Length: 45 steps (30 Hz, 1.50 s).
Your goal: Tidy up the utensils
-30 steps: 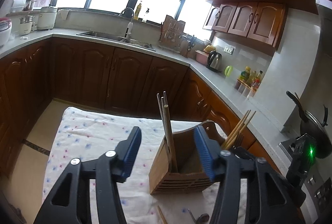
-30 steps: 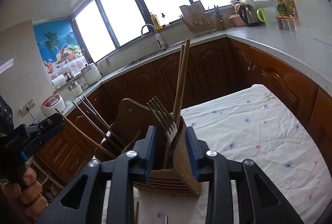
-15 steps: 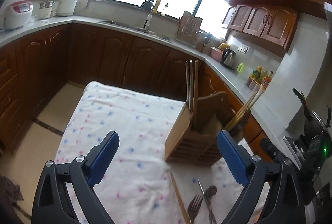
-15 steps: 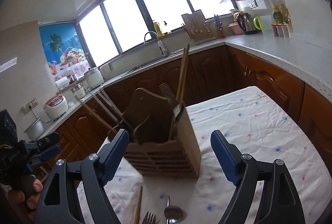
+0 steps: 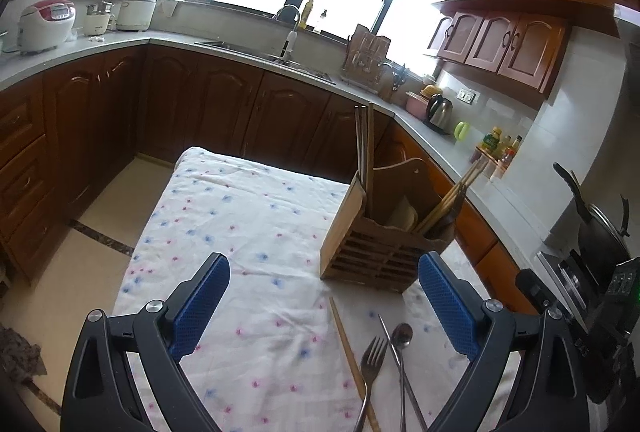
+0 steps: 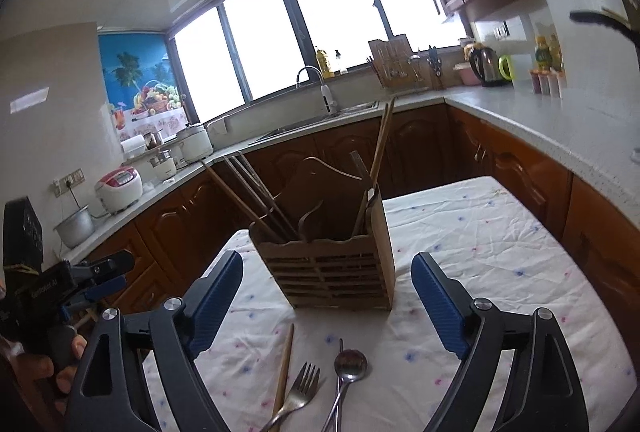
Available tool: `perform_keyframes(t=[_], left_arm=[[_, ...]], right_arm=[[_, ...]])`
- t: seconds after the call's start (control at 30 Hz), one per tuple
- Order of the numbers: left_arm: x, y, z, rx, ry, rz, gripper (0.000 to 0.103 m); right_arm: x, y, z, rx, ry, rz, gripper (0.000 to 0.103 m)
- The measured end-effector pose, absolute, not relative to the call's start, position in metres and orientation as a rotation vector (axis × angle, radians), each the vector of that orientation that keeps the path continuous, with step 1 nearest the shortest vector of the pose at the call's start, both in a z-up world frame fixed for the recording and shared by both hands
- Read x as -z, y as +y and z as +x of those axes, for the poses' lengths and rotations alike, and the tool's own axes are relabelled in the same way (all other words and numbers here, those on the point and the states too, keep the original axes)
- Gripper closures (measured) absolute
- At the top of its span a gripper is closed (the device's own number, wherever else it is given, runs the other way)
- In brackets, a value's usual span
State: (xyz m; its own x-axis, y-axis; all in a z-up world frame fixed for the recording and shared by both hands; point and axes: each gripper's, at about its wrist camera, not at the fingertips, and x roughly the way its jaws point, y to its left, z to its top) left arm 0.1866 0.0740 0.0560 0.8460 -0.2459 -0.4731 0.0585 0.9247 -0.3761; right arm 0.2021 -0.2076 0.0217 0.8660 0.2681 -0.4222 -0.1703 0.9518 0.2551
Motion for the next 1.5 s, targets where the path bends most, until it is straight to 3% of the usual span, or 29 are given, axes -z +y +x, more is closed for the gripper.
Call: perform_keyframes(t=[0.57,0.67,0.9,1.5], left_arm=[[-0.050,0.066,0.113,0.132,0.488,-0.241,0.007],[-0.051,0.066,0.109,0.118,0.505,-0.217,0.001],[-0.058,0.053,0.091,0.045,0.486,-0.118,0.001],[-0.057,0.035,0.032,0.015,0.367,-0.004,0.001]], right_arm=[[-0.018,-0.197,0.141,-0.248,0.442,0.155,0.004],[-0.014,-0.198,0.135,-0.246,0.452,0.159,0.003],[-0.011,-0.201,0.122,-0.235,0.458,0.168,0.002],[-0.051,-0.191,0.073,-0.251,0.321,0.039,0.000]])
